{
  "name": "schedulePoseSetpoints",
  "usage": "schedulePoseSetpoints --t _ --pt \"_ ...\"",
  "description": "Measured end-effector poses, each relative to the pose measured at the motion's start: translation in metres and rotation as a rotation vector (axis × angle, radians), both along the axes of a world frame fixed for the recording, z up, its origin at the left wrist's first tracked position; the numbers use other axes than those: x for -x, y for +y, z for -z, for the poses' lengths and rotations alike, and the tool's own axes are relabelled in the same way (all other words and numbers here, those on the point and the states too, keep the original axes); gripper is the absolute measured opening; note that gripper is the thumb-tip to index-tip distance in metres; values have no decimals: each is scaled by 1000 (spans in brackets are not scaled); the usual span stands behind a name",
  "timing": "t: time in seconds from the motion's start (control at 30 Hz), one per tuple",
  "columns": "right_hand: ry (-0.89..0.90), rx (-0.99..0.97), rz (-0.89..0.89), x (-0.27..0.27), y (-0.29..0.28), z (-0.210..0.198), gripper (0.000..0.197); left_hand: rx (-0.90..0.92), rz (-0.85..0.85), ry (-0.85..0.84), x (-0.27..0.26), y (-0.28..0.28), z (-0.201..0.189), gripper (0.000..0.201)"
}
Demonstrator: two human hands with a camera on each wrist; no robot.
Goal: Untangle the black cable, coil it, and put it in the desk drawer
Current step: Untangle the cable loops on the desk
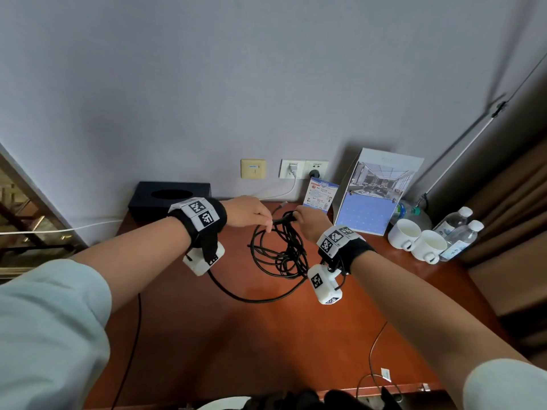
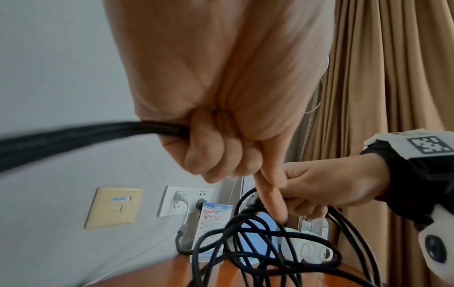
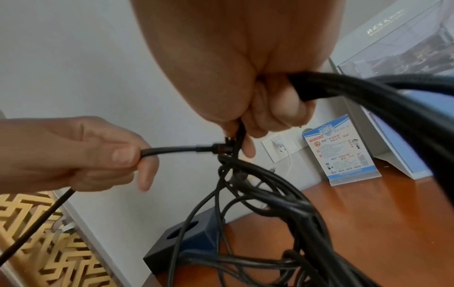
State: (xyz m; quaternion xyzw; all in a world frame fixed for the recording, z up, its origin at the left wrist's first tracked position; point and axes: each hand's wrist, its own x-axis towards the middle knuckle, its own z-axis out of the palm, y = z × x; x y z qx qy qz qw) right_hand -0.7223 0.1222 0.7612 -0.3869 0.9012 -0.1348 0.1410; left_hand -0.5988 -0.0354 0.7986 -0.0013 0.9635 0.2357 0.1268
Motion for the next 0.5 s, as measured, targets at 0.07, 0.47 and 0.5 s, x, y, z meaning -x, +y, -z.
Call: schedulePoseSetpoints --t 0.07,0.47,0.5 --pt "28 -63 2 0 -2 -2 25 -3 59 -33 -6 -1 -2 29" --pt "-100 193 283 40 31 9 31 -138 -820 37 -35 -67 36 26" --pt "-105 256 307 40 32 11 31 -105 -870 -47 -36 -69 43 34"
